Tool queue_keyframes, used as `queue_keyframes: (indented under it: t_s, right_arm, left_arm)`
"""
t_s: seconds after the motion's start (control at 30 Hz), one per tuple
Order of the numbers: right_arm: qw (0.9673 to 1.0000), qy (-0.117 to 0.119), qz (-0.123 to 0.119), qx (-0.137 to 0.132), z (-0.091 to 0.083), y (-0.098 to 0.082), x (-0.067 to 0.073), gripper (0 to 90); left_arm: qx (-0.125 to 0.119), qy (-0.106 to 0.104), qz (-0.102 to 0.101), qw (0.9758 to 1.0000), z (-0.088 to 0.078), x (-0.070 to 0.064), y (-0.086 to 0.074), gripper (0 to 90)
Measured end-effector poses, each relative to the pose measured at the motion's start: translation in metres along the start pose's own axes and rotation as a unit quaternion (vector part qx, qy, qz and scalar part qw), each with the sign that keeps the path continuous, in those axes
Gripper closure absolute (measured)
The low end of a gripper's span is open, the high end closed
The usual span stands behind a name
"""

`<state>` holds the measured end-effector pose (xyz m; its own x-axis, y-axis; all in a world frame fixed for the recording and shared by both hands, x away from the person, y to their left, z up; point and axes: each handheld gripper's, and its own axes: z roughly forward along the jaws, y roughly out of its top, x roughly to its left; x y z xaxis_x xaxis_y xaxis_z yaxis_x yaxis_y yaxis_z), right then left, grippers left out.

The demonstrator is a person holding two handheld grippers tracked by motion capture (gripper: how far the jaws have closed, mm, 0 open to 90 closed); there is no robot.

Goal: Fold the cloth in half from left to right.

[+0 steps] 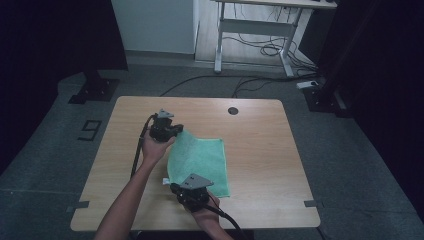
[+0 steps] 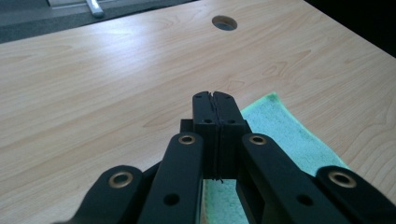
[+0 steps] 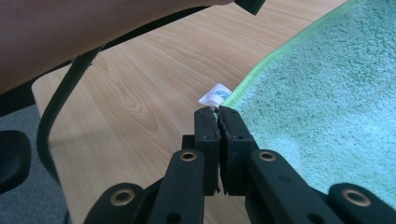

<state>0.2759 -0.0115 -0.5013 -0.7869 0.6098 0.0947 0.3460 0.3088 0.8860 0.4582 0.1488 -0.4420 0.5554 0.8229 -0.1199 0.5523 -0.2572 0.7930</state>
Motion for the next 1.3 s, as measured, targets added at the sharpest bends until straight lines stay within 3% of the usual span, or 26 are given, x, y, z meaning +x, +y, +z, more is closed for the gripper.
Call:
queue_keyframes:
  t_s: [0.23, 0.37, 0.6, 0.73, 0.97, 1.07, 1.3]
  right_arm:
    - [0.9997, 0.011, -0.009, -0.018, 0.004, 0.018, 0.007, 86.9]
    - [0.9995, 0.004, -0.022, -0.022, 0.004, 0.019, 0.011, 86.9]
    - [0.9999, 0.007, -0.012, -0.005, 0.005, 0.008, 0.006, 86.9]
    - [0.9999, 0.009, -0.011, -0.006, 0.003, 0.008, 0.006, 86.9]
    - [0.9990, 0.020, -0.025, -0.032, 0.001, 0.025, 0.019, 86.9]
    - [0.9988, 0.021, -0.031, -0.033, 0.000, 0.025, 0.023, 86.9]
    - [0.9996, 0.018, -0.015, -0.014, 0.006, 0.011, 0.014, 86.9]
  left_arm:
    - [-0.019, 0.009, -0.007, 0.9997, -0.017, 0.006, 0.011, 89.5]
    - [-0.014, 0.008, -0.004, 0.9999, -0.013, 0.003, 0.007, 89.6]
    - [-0.008, 0.004, -0.004, 0.9999, -0.006, 0.000, 0.002, 89.6]
    - [-0.015, 0.009, -0.005, 0.9998, -0.013, 0.002, 0.007, 89.5]
    - [-0.029, 0.014, -0.005, 0.9995, -0.035, 0.004, 0.015, 89.6]
    - [-0.024, 0.016, 0.003, 0.9996, -0.033, 0.001, 0.013, 89.6]
    - [-0.007, 0.016, -0.009, 0.9998, -0.018, 0.005, 0.004, 89.5]
